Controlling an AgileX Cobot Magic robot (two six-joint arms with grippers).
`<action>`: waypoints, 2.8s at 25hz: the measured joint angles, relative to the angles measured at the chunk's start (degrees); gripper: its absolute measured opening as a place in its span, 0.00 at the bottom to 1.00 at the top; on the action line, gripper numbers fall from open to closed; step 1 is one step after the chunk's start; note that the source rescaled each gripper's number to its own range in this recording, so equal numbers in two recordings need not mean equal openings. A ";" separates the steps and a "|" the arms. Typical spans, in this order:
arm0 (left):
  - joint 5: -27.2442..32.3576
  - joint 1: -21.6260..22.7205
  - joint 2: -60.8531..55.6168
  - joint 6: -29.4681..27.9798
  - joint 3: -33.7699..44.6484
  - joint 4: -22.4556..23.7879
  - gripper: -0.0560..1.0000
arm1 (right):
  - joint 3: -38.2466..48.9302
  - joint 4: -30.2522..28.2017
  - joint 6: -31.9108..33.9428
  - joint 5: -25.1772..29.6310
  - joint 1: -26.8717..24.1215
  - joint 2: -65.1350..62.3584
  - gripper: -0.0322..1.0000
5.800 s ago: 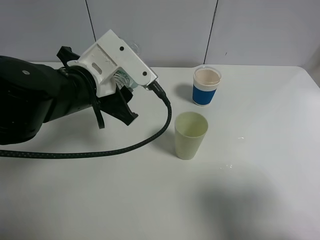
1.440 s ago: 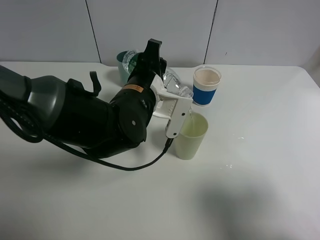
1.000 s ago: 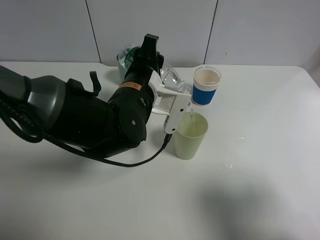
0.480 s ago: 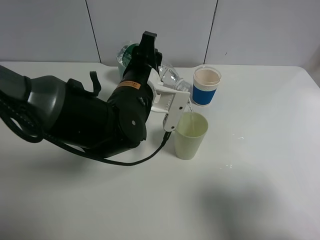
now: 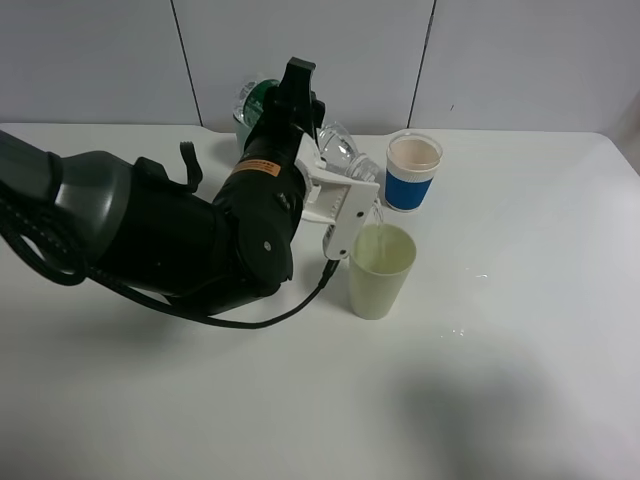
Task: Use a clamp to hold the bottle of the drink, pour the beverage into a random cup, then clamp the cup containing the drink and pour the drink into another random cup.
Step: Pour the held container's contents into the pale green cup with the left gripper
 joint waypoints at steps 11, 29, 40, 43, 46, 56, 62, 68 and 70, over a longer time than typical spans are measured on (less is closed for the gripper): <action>-0.67 0.00 0.00 5.38 0.00 3.20 0.07 | 0.00 0.00 0.00 0.00 0.00 0.00 1.00; -1.39 0.00 0.00 7.89 0.00 3.80 0.08 | 0.00 0.00 0.00 0.00 0.00 0.00 1.00; -2.79 0.00 0.00 7.89 0.00 8.39 0.08 | 0.00 0.00 0.00 0.00 0.00 0.00 1.00; -2.85 0.00 0.00 7.89 0.00 9.35 0.08 | 0.00 0.00 0.00 0.00 0.00 0.00 1.00; -2.85 0.00 0.00 7.89 0.00 9.63 0.08 | 0.00 0.00 0.00 0.00 0.00 0.00 1.00; -2.90 0.00 0.00 11.13 0.00 11.10 0.08 | 0.00 0.00 0.00 0.00 0.00 0.00 1.00; -2.90 0.00 0.00 14.06 0.00 12.92 0.08 | 0.00 0.00 0.00 0.00 0.00 0.00 1.00; -2.90 0.00 0.00 14.48 0.00 19.47 0.08 | 0.00 0.00 0.00 0.00 0.00 0.00 1.00; -2.90 0.00 0.00 14.69 0.00 20.27 0.08 | 0.00 0.00 0.00 0.00 0.00 0.00 1.00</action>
